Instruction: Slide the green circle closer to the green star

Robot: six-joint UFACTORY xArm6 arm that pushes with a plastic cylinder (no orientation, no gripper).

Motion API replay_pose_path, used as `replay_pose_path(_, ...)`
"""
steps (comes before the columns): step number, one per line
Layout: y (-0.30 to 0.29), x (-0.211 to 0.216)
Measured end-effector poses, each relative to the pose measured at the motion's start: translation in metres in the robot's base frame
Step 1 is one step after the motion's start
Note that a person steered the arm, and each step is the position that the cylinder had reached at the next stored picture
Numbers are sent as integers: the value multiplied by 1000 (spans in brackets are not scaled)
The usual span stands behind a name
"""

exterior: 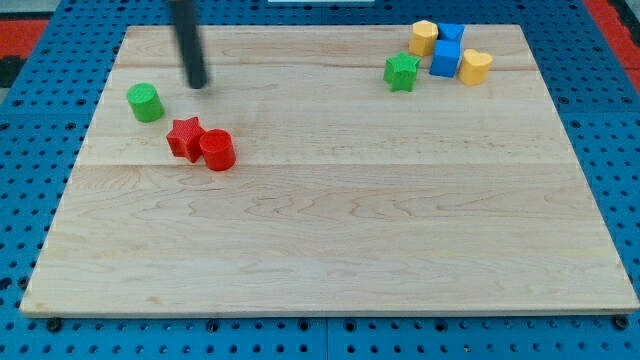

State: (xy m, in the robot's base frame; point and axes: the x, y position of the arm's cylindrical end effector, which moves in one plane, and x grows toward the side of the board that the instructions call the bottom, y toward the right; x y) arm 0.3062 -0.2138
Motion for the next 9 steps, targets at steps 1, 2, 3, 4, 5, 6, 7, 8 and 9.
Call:
replay_pose_path(1, -82, 44)
replay_pose_path(2, -79, 76)
replay_pose_path(3, -46, 36)
replay_pose_path(4, 23, 22)
replay_pose_path(5, 0, 52)
replay_pose_path(6, -17, 86)
replay_pose_path(7, 56, 54)
replay_pose_path(8, 154, 23)
replay_pose_path(9, 186, 30)
